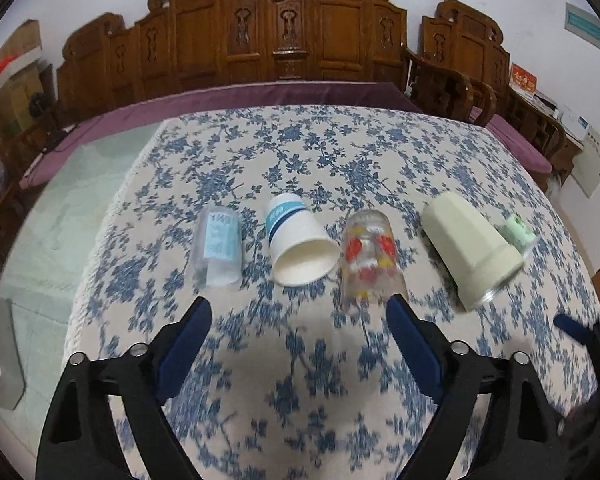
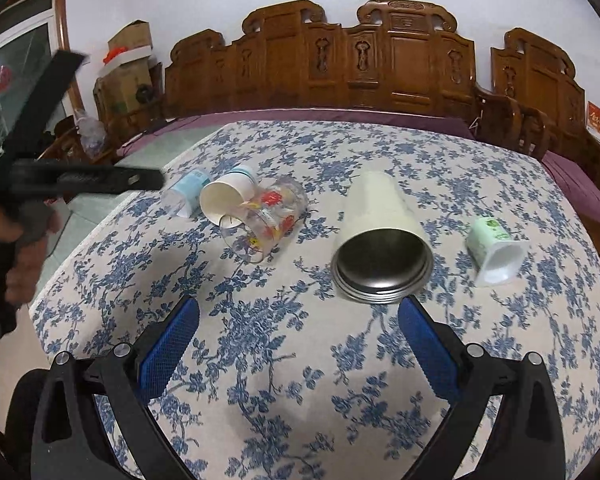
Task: Flip cup upside down
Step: 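Move the left tool toward the white blue-striped paper cup, then close the left tool fingers around the paper cup body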
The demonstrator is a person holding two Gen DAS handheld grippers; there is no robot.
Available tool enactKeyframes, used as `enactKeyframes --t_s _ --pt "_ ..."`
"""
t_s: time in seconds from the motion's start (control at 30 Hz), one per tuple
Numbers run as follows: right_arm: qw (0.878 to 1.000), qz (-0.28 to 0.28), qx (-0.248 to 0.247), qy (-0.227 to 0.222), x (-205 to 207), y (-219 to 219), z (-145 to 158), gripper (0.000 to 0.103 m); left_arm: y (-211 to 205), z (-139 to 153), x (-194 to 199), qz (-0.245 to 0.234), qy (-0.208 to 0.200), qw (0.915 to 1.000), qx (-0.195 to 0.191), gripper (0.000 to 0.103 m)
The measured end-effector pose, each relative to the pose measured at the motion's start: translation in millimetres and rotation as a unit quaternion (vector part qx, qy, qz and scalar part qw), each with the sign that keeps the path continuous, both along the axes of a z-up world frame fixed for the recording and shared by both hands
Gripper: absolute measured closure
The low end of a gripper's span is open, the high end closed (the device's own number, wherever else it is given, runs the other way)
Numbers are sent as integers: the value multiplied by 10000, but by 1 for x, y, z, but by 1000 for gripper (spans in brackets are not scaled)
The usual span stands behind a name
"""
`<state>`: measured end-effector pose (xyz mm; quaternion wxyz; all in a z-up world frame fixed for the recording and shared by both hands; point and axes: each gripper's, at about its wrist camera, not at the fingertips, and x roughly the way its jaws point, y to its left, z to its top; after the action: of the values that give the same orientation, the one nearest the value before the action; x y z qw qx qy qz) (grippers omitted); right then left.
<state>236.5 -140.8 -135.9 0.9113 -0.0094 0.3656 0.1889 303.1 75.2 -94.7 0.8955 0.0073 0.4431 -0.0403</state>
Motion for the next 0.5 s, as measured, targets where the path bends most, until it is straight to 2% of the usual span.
enactKeyframes --t_s 0.4,0.5 --pt "9999 2 42 143 4 -1 -16 3 -2 -39 104 183 900 9949 -420 37" --pt "9998 -12 56 189 1 -5 -22 3 -3 -48 119 251 1046 9937 -302 39"
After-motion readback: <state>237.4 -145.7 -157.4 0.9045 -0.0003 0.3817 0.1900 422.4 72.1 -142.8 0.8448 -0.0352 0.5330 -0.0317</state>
